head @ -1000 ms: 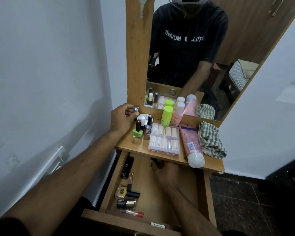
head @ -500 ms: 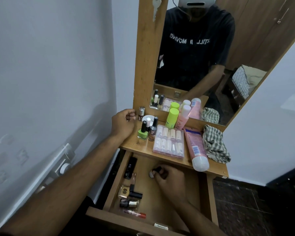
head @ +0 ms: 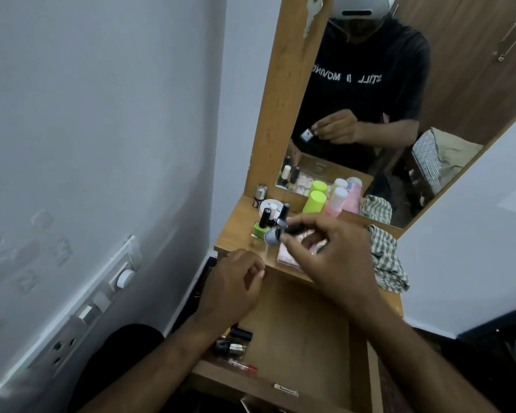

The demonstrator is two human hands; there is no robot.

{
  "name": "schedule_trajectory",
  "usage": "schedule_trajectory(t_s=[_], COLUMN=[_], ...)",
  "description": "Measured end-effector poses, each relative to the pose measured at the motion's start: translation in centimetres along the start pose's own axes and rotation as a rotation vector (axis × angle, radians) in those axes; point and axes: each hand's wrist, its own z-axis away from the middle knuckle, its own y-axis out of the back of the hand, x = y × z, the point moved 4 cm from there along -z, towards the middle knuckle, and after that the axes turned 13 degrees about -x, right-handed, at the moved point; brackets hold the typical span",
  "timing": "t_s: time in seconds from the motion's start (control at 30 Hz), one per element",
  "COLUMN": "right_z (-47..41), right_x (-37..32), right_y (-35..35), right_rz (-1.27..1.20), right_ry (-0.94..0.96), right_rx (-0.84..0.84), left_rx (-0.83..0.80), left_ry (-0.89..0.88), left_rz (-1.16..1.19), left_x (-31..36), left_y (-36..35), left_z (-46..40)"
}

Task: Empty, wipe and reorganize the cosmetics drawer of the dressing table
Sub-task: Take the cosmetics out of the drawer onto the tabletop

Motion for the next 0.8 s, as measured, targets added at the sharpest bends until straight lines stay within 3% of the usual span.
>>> schedule_trajectory(t_s=[0.27,0.4,0.6,0.8], right_z=[-9.9,-12.7,-14.5,-14.9], right_x=[1.4,2.6,4.2,4.6], right_y=[-0.8,-3.3,-5.7,-6.4], right_rz=[0.069,0.172,0.338,0.476], right_ry=[-0.111,-0.183,-0.308,-0.383], right_rx=[-0.036,-0.115,-0.208,-0.282], left_rx=[-0.533,-0.691,-0.718,-0.668], left_ry=[0.084,0.104,0.248,0.228], left_rz=[-0.625,-0.894,-0.852,-0.741], left_x=[-2.0,-1.8,-2.2,-2.1], left_y=[-5.7,-6.7,-7.4,-7.1], left_z=[0.7,1.0,0.7,0.3])
